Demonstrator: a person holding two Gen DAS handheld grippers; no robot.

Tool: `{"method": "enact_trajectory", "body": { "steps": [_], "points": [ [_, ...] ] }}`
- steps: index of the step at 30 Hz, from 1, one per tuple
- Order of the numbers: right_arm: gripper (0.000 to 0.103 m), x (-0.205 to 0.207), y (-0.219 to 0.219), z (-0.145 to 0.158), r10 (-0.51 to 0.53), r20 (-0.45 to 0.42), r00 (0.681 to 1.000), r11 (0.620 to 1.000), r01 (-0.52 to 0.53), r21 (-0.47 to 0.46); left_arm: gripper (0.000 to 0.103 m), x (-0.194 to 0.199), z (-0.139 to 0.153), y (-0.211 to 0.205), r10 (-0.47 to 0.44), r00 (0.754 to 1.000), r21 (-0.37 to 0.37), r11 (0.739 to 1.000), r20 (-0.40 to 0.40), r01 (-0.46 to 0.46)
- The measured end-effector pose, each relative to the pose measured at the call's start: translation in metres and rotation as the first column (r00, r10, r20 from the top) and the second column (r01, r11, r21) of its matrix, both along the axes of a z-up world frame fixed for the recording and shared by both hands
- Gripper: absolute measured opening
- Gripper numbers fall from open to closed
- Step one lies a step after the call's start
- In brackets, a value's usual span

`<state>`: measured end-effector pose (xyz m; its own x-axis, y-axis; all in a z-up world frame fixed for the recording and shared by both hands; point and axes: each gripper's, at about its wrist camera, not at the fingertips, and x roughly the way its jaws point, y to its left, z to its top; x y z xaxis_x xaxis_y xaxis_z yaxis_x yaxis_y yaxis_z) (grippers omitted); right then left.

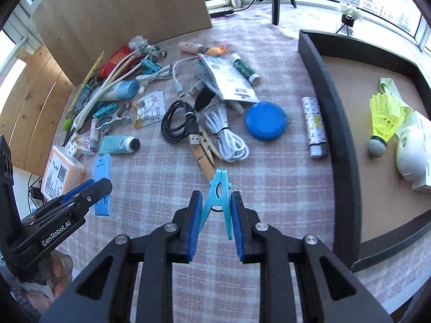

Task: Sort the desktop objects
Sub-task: 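Place the blue phone stand and blue clothespin into the tray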

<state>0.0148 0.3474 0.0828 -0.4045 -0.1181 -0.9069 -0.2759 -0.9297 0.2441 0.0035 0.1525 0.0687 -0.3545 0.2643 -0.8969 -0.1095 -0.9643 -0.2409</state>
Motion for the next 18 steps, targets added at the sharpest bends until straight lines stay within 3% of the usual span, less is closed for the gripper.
{"method": "enact_trajectory", "body": {
  "steps": [8, 18],
  "points": [
    [0.021, 0.038, 0.079, 0.013, -0.087, -0.034, 0.996, 0.996, 0.088, 0.015, 0.035, 0.036, 0.027, 0.102, -0.138, 0.989, 0.054, 0.989, -0.042, 0.140],
    [0.021, 0.077, 0.158, 0.010, -0.164, -0.022, 0.986, 0.986, 0.165, 0.025, 0.035, 0.062, 0.027, 0.209, -0.274, 0.961, 0.096, 0.956, -0.040, 0.277]
  ]
}}
